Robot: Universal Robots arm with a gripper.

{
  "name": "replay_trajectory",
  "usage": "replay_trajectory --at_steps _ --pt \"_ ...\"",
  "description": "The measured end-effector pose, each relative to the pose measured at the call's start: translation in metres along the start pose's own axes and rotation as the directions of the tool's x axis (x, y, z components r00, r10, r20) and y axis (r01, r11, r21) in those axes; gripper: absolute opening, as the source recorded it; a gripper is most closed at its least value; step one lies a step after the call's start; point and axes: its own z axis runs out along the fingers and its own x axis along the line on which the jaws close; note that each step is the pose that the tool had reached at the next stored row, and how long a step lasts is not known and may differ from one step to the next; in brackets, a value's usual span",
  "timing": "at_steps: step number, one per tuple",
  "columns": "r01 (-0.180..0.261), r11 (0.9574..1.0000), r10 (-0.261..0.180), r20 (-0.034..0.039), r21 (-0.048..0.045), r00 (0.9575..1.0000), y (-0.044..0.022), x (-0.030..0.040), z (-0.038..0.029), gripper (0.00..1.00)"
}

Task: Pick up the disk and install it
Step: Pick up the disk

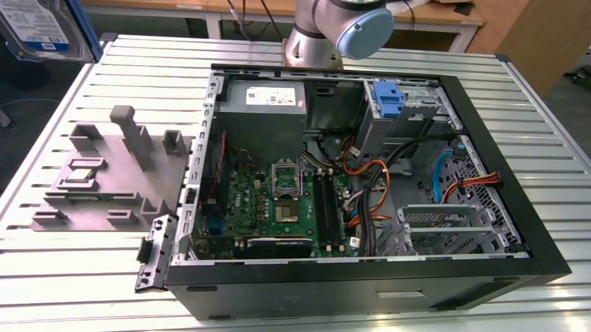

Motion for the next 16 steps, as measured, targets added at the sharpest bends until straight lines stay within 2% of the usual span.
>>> replay_trajectory --at_steps 3,6,16 --pt "0.003 1.0 -0.003 -0.0002 -0.0014 1.0 0.0002 -0.0003 -0.0071 0.37" --pt "0.004 1.0 -0.004 -0.0004 -0.0054 1.0 0.0003 -0.0004 -0.0106 0.37" --pt "0.005 1.0 -0.005 -0.0005 -0.0064 1.0 -0.0008 -0.0005 -0.0113 0.37"
